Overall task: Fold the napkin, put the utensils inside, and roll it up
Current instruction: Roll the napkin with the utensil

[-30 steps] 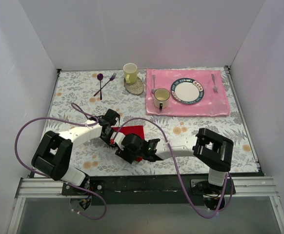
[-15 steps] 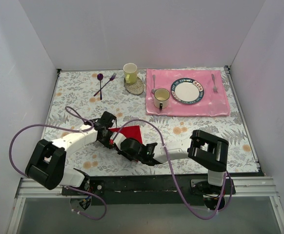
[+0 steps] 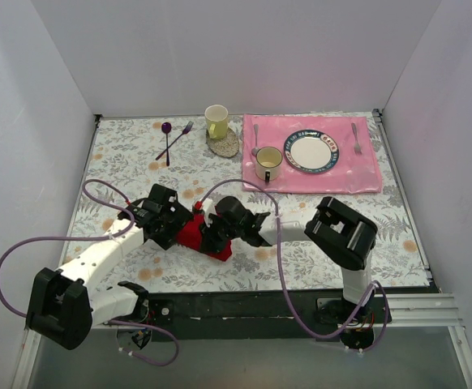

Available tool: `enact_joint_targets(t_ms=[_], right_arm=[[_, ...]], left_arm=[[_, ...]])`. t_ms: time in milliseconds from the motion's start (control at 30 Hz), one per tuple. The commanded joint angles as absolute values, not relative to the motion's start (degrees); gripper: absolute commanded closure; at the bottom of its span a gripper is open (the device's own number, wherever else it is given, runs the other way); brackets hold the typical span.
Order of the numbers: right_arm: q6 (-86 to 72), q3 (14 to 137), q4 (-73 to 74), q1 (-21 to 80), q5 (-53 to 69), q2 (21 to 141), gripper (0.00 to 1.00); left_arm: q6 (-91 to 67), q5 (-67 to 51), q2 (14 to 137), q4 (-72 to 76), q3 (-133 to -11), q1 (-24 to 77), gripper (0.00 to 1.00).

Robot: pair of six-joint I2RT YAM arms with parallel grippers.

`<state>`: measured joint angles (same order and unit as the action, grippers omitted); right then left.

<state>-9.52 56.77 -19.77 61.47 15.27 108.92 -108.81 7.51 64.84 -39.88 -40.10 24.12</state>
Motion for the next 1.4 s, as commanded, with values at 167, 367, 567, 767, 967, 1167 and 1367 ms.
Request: enact_joint_targets(t_ms=[167, 367, 567, 767, 967, 1167, 1367], right_arm=[[-24.1, 62.7, -10.6, 51.8, 43.1, 122.7, 0.89], [-31.5, 62.5, -14.7, 48.6, 47.5, 125.6, 0.94], [-35.4, 63.5, -14.8, 46.9, 48.6, 127.4, 0.97], [-37.2, 64.7, -14.0, 46.1, 48.5, 128.1, 0.99], [-37.6, 64.7, -14.2, 46.0, 48.7, 127.9, 0.99], [-36.3, 65.7, -12.7, 45.9, 49.1, 127.8, 0.99], [-28.0, 69.8, -2.2, 45.9, 46.2, 126.2, 0.92]], left_arm=[[-106.6, 3.6, 61.1, -38.3, -38.8, 24.2, 0.23], [-110.0, 4.5, 60.8, -43.2, -38.7, 24.1, 0.26], [-110.2, 3.7, 67.1, -39.9, -38.4, 24.1, 0.27], [-109.3, 5.1, 71.1, -37.9, -39.5, 24.1, 0.27], [-108.3, 6.4, 74.3, -35.4, -38.2, 24.1, 0.51], [-107.1, 8.9, 76.2, -33.0, -36.7, 24.1, 0.54], [-105.8, 8.0, 78.7, -32.6, -36.1, 24.1, 0.83]])
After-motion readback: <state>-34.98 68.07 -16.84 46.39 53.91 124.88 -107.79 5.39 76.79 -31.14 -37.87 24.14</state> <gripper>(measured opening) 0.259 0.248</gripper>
